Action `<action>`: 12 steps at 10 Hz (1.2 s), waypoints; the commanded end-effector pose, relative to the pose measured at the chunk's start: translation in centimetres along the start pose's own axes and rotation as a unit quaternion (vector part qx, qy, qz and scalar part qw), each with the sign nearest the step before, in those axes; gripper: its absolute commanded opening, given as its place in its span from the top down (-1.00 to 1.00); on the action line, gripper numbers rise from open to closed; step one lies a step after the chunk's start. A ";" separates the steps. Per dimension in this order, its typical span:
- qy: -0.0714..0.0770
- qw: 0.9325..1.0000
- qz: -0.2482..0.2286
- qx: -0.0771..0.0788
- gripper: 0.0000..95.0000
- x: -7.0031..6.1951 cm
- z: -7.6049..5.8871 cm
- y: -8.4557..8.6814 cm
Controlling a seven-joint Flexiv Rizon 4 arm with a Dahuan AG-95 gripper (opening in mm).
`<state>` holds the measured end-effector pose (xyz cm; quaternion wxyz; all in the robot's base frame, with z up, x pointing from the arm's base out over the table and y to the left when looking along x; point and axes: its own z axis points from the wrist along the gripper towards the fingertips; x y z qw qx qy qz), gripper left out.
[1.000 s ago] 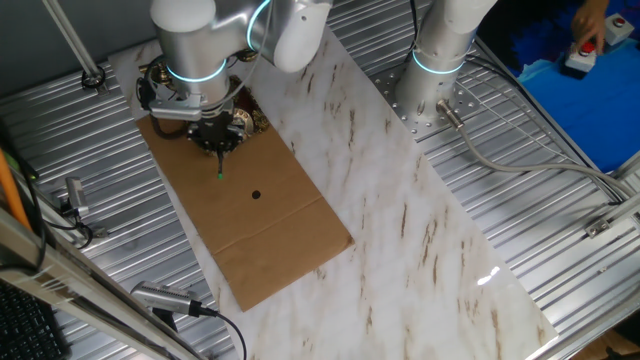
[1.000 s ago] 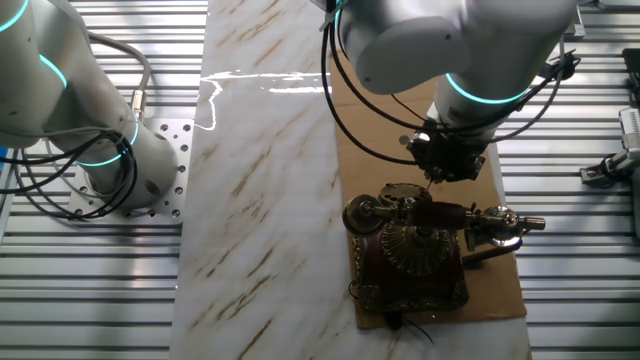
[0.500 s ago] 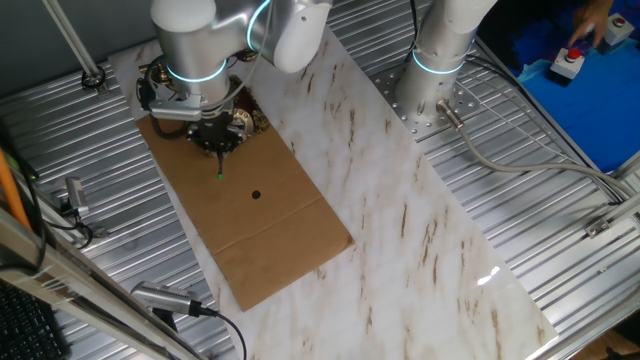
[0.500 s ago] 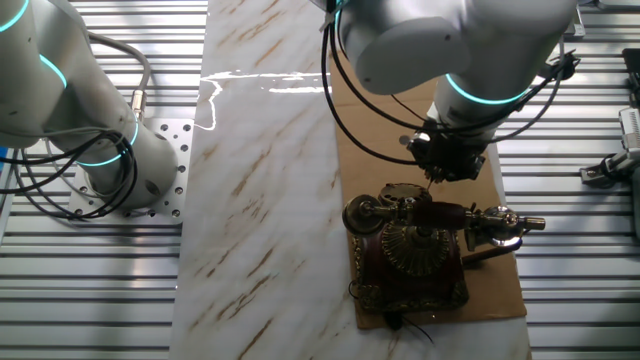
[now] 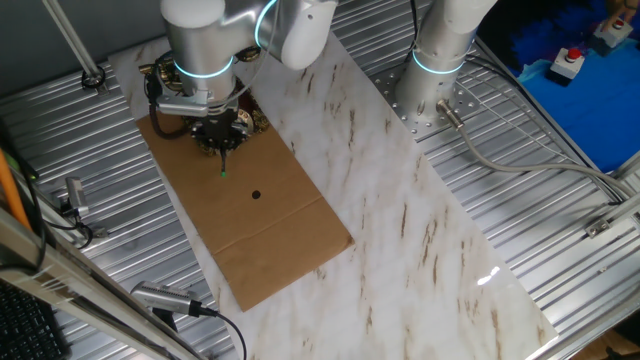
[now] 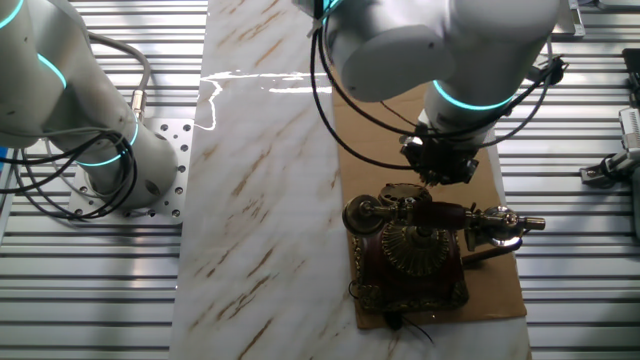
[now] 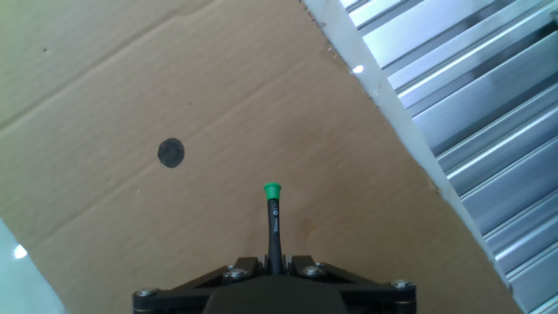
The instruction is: Dial a number on an old rotary phone
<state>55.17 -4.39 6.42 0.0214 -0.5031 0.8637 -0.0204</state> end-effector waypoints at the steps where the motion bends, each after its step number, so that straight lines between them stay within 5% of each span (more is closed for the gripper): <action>1: 0.001 1.000 0.000 -0.001 1.00 0.1 -0.1 0.0; 6: 0.003 1.000 0.002 -0.004 1.00 -0.3 0.1 -0.1; 12: -0.025 0.999 0.014 -0.019 1.00 -5.8 0.9 1.0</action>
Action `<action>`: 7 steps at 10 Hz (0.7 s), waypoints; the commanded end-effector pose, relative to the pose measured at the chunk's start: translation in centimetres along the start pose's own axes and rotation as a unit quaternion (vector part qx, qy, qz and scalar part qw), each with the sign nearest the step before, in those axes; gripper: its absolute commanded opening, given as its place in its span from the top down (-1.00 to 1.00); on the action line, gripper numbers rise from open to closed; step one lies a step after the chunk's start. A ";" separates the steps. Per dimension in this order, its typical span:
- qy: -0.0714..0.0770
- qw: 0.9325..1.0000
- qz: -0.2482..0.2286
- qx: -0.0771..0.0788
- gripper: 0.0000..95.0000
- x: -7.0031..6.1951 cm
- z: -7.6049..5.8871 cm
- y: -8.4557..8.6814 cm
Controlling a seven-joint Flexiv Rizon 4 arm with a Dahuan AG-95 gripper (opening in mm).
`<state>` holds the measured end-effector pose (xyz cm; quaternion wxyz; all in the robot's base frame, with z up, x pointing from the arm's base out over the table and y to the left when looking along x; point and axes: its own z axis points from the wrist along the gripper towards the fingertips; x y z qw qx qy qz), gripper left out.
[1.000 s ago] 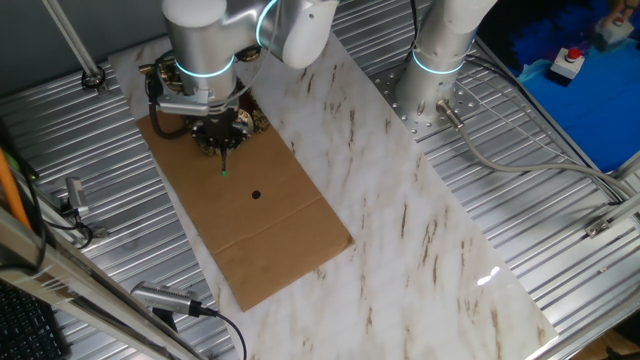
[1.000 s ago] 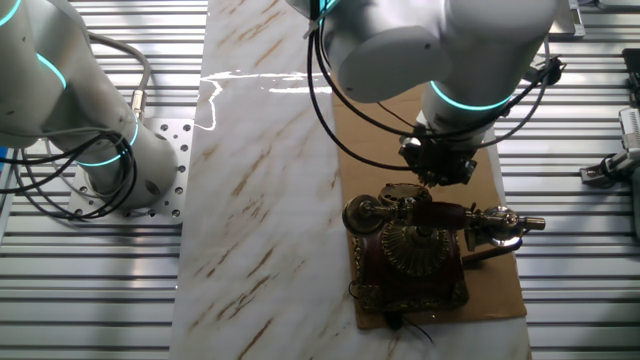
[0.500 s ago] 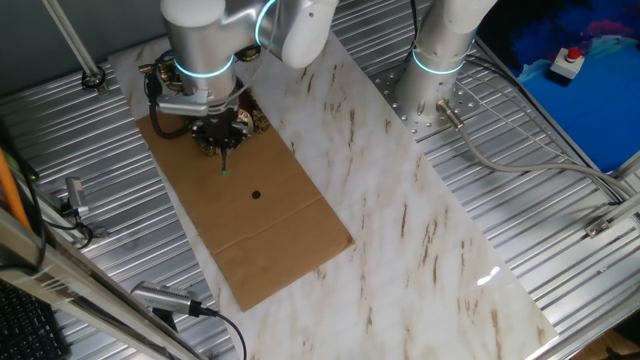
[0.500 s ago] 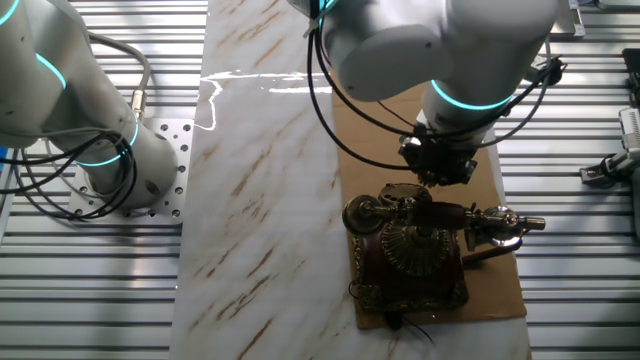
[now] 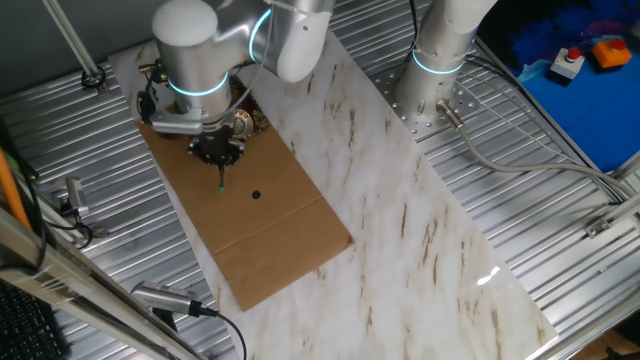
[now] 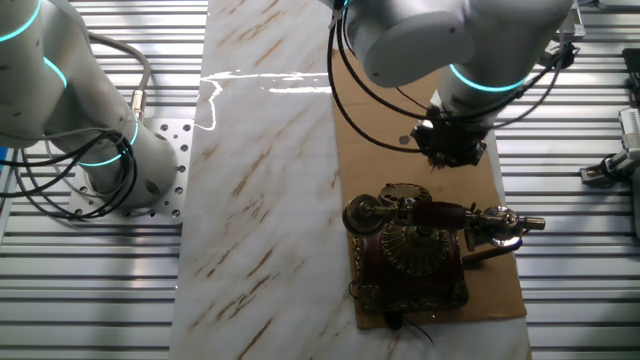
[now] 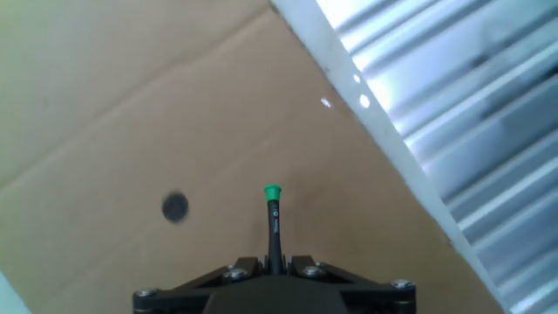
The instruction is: Dial a number on an old rotary phone
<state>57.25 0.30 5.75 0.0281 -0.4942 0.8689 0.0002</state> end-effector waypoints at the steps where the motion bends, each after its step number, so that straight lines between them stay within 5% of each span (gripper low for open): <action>1: -0.014 1.000 0.000 -0.008 1.00 -1.3 0.5 0.6; 7: -0.007 1.000 -0.011 -0.018 1.00 -2.7 0.4 0.2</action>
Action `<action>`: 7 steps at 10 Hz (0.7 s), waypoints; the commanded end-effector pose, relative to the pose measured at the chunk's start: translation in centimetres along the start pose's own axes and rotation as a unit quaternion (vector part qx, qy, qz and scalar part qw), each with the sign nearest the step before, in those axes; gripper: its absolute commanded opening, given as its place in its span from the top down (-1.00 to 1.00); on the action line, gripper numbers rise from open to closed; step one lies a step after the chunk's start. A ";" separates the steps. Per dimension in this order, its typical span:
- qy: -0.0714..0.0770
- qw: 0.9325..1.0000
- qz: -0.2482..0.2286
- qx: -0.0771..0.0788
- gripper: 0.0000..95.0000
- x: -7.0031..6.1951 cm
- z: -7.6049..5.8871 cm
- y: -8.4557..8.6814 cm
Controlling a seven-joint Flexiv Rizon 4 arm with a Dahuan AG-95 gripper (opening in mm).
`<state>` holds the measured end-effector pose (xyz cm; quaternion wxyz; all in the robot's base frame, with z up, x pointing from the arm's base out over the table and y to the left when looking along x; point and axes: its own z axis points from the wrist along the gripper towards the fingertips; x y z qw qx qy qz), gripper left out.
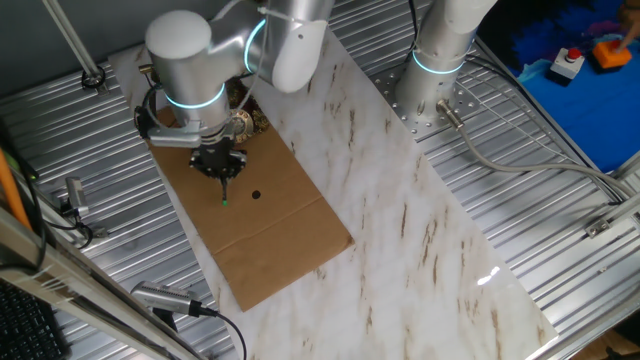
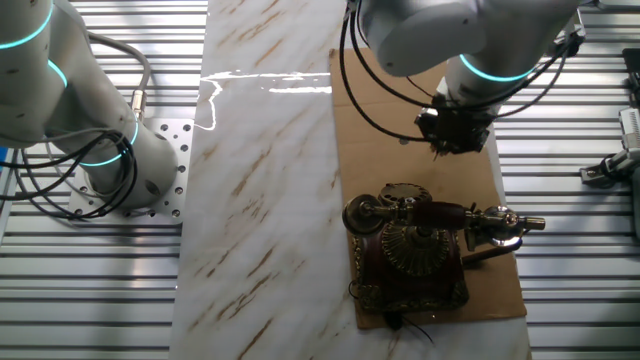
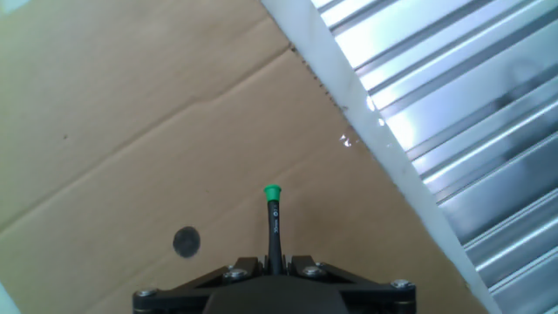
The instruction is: Dial a number on an old rotary phone
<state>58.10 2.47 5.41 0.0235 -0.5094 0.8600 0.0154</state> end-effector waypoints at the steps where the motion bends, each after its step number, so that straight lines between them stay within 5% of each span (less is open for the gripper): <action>1: 0.001 1.000 0.010 -0.001 1.00 -0.9 0.0 -0.3; 5: 0.017 1.000 0.010 -0.002 1.00 -1.6 0.1 -0.4; 7: 0.019 1.000 0.010 -0.005 0.20 -1.6 0.1 -0.4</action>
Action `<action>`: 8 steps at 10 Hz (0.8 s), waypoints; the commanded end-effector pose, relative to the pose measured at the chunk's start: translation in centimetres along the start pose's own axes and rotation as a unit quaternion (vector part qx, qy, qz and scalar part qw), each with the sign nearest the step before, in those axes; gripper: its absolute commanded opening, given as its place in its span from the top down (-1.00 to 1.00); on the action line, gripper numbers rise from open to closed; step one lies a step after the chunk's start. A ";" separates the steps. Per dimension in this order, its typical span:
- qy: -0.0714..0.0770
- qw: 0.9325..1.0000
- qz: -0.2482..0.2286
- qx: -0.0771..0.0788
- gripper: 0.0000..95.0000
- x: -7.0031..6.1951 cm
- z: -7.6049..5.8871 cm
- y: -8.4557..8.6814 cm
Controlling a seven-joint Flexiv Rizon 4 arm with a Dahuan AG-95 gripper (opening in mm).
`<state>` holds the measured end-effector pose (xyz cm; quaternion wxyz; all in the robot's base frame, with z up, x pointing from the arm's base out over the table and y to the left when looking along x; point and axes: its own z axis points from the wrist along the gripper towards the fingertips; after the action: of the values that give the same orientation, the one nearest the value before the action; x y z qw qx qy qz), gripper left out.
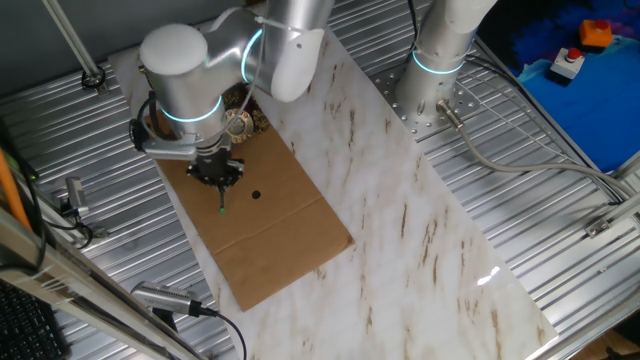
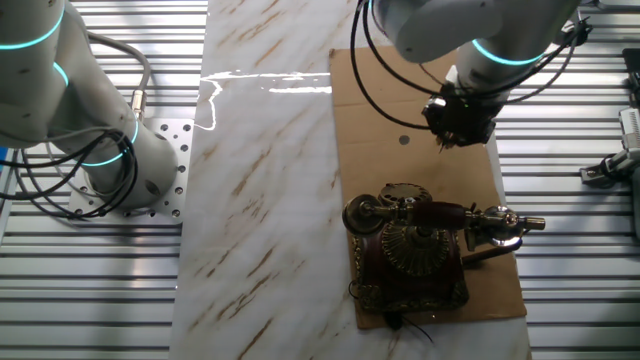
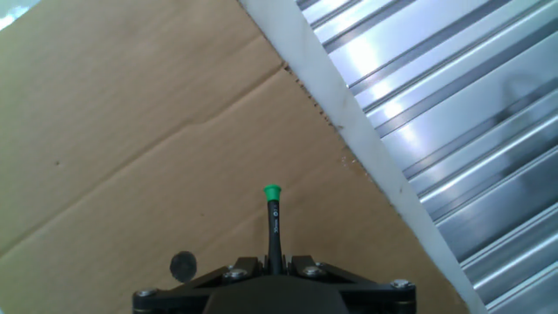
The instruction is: Dial a number on an old rotary phone
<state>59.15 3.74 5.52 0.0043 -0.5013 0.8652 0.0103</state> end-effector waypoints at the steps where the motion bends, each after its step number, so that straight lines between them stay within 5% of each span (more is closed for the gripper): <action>1: -0.001 1.000 0.001 0.000 0.20 0.0 0.1 -0.1; 4: 0.005 1.000 -0.005 -0.001 0.20 -0.1 0.1 -0.1; 5: 0.030 0.999 -0.013 0.007 0.20 -0.1 0.1 -0.1; 6: 0.040 0.999 0.003 -0.004 0.60 -0.1 -0.1 -0.1; 8: 0.087 0.996 0.020 0.013 0.60 -0.1 -0.5 -0.4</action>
<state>59.42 3.73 5.89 -0.0453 -0.5018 0.8635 -0.0228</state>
